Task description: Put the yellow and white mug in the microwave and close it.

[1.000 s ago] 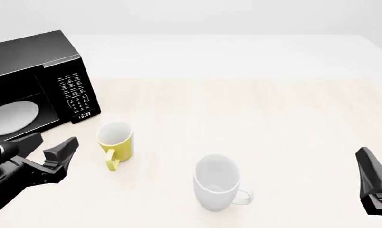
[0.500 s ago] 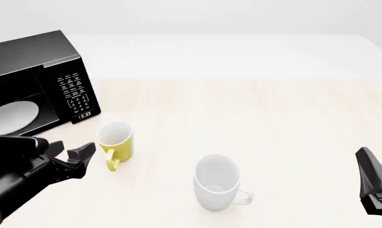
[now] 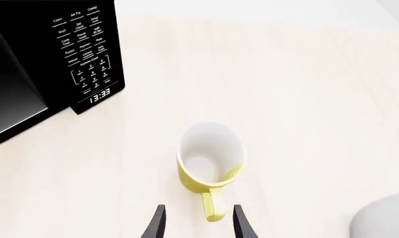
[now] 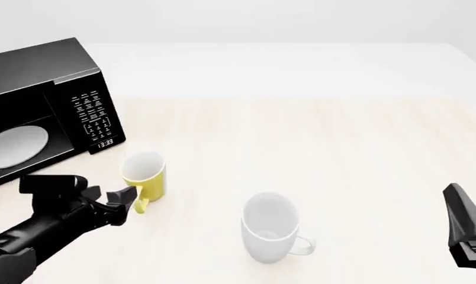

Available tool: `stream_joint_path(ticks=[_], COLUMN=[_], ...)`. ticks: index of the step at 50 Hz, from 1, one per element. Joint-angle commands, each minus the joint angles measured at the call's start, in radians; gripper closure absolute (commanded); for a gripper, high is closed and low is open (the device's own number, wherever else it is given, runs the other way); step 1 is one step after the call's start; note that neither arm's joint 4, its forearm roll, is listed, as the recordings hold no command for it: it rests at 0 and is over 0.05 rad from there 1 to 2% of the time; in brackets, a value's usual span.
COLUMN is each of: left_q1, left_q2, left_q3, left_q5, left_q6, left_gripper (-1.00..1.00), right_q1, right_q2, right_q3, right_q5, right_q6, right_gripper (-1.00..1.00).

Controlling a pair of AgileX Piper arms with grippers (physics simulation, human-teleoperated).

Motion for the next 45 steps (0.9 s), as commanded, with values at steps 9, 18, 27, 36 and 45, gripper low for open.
stream_joint_path(ticks=[9, 18, 27, 36, 45], left_q1=[-0.038, -0.036, -0.035, -0.054, -0.049], left_q2=[0.205, 0.296, 0.403, 0.473, 0.532], left_q3=[-0.027, -0.029, -0.035, -0.045, -0.049], left_q5=[-0.12, -0.172, -0.233, -0.267, -0.298], left_q6=[-0.032, -0.052, -0.072, -0.091, -0.102], left_gripper=[-1.0, -1.0, -1.0, -1.0, -1.0], right_q1=[0.0, 0.0, 0.0, 0.0, 0.0], right_q2=[0.0, 0.0, 0.0, 0.0, 0.0], right_q3=[0.0, 0.0, 0.0, 0.0, 0.0], right_q5=[0.0, 0.0, 0.0, 0.0, 0.0], right_q6=[0.0, 0.0, 0.0, 0.0, 0.0], right_gripper=[-1.0, -1.0, -1.0, -1.0, -1.0])
